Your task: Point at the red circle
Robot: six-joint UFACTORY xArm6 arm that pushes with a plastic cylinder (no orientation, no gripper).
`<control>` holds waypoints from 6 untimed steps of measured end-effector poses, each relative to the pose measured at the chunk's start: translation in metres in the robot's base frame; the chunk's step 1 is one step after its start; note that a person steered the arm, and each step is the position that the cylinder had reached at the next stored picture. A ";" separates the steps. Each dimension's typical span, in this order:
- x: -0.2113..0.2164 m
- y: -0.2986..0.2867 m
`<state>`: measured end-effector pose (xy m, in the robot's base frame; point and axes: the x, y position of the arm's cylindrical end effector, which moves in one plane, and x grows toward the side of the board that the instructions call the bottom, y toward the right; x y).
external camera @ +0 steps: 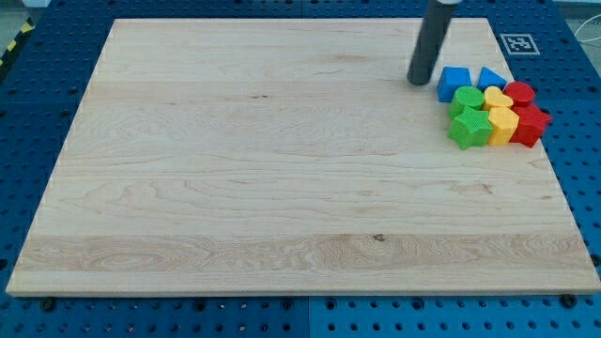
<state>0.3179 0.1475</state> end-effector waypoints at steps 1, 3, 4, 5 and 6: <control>-0.050 -0.018; -0.073 0.093; -0.046 0.154; 0.031 0.166; 0.052 0.166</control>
